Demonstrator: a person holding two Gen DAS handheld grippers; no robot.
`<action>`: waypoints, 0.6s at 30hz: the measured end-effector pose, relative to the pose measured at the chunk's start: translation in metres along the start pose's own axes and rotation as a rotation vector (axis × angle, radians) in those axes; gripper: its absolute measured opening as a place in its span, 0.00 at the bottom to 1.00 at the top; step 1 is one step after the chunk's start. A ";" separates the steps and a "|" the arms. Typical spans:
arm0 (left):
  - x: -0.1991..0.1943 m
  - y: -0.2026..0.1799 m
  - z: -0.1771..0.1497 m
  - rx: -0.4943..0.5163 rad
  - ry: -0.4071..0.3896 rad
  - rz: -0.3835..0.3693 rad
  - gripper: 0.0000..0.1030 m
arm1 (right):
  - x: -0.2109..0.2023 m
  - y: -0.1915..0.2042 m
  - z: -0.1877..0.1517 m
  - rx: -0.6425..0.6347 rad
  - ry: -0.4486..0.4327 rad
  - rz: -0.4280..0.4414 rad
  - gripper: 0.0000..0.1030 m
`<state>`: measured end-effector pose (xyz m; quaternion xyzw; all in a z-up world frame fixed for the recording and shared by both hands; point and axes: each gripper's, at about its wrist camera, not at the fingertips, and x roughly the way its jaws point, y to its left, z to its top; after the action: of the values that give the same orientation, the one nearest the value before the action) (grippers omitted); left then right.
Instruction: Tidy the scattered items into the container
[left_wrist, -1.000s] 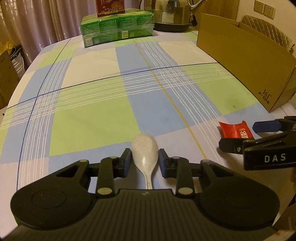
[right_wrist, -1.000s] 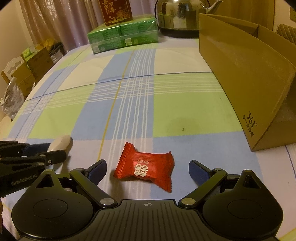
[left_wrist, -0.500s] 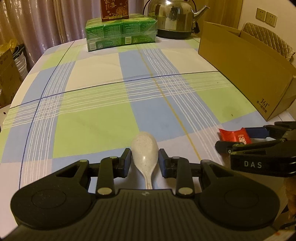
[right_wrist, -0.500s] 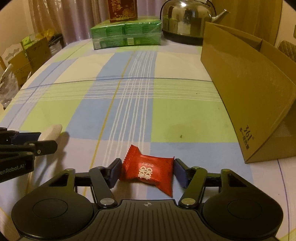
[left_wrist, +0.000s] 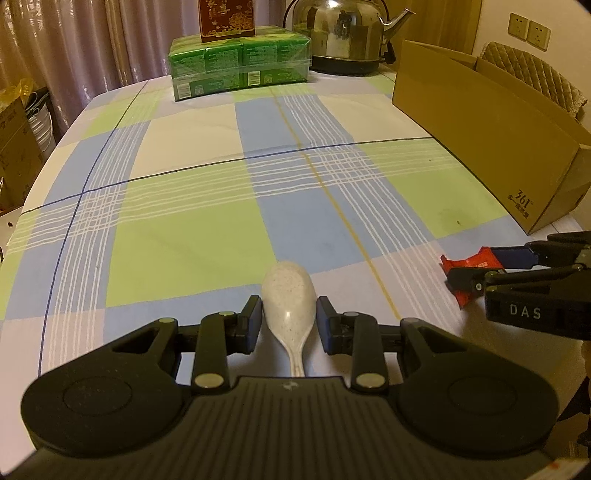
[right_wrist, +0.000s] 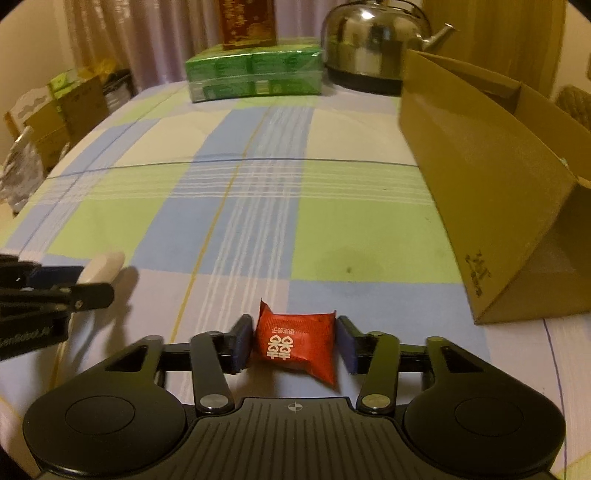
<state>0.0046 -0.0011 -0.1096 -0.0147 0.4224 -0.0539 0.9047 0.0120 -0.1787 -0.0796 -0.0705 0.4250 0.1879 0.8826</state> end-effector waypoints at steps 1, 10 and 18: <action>0.000 -0.001 0.000 0.000 0.000 -0.001 0.26 | 0.000 0.001 0.000 0.004 0.000 -0.009 0.55; 0.000 0.000 0.000 -0.005 -0.003 -0.001 0.26 | 0.000 0.004 -0.011 0.031 0.024 -0.087 0.73; 0.001 0.001 0.000 -0.013 -0.003 -0.004 0.26 | -0.005 0.001 -0.014 0.033 0.024 -0.062 0.56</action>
<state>0.0052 0.0002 -0.1110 -0.0214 0.4214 -0.0530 0.9051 -0.0019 -0.1829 -0.0843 -0.0715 0.4361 0.1526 0.8840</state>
